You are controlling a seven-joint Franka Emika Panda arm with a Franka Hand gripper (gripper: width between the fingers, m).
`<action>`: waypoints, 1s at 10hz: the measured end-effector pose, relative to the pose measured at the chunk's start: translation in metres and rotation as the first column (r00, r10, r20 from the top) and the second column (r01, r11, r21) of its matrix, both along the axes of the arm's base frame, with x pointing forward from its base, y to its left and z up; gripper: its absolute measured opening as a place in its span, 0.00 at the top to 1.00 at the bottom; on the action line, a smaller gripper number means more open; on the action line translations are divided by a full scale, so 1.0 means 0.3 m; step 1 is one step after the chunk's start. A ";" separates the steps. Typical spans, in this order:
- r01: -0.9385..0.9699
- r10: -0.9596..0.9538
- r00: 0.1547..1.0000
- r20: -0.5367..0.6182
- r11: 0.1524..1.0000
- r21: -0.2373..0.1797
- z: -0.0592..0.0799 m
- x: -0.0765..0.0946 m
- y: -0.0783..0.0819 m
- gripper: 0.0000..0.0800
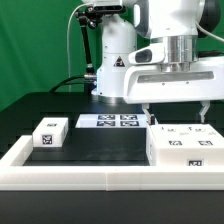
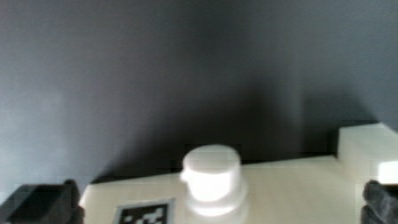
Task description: Assemble cabinet
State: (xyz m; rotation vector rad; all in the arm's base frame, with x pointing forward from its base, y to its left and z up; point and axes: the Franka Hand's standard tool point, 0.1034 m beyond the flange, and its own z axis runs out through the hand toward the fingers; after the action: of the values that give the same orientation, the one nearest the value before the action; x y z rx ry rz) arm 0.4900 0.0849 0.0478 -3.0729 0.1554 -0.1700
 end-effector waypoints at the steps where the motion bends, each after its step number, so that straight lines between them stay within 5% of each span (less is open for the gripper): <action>1: -0.003 0.003 1.000 -0.001 1.000 0.002 0.000 -0.003 0.010 0.00; 4: -0.009 0.009 1.000 -0.003 1.000 0.001 -0.005 -0.006 0.021 0.00; 6: -0.033 0.033 0.999 0.013 0.999 -0.007 -0.052 -0.017 0.059 0.00; 10: -0.081 0.082 0.996 0.038 0.996 -0.033 -0.126 -0.019 0.027 0.00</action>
Offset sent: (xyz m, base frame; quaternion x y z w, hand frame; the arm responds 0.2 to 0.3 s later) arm 0.0000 0.0000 0.0000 0.0000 0.0000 0.0000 1.0000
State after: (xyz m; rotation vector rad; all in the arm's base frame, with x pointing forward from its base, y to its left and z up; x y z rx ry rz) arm 0.4842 0.0929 0.0099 -3.0980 0.0256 -0.2309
